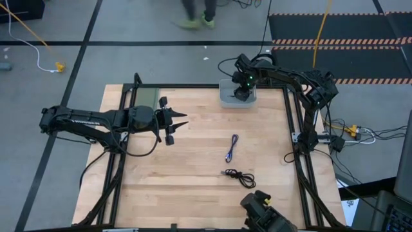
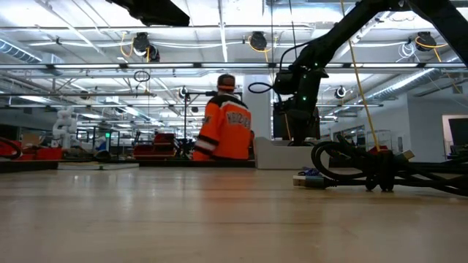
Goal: Pick and place USB-C Cables
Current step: Put the left black charger cable into the white bin, then put the black charger cable into the white bin
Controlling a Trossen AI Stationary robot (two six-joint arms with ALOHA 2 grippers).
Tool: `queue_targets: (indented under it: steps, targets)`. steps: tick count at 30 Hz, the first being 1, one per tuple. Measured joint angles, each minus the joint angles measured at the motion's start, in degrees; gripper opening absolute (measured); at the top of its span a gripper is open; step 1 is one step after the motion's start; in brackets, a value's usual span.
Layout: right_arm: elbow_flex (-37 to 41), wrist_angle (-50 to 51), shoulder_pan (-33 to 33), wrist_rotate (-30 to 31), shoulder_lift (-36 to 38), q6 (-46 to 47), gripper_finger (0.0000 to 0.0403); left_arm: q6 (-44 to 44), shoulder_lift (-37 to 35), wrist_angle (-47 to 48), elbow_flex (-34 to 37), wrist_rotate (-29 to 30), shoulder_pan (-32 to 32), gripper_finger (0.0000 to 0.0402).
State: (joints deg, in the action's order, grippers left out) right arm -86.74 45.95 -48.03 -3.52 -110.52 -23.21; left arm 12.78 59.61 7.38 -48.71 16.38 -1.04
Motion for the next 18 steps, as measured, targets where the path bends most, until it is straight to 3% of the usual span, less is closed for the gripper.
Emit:
queue_targets:
  steps: [6, 12, 18]
  targets:
    - [0.0, -1.51, 0.25, 1.03, 0.0, 0.15, 0.0154, -0.2, 0.0, 0.01, -0.02, 0.0, 0.0, 0.0127]
    - [0.0, -3.17, 1.63, 9.55, 0.05, -0.03, 0.0157, -0.83, 0.0, 0.08, -0.02, 0.0, 0.0, 0.0127]
    - [0.02, -4.08, 3.26, 9.94, 1.42, -0.04, 0.0157, -0.9, 0.0, 0.14, -0.02, -0.01, -0.02, 0.0127]
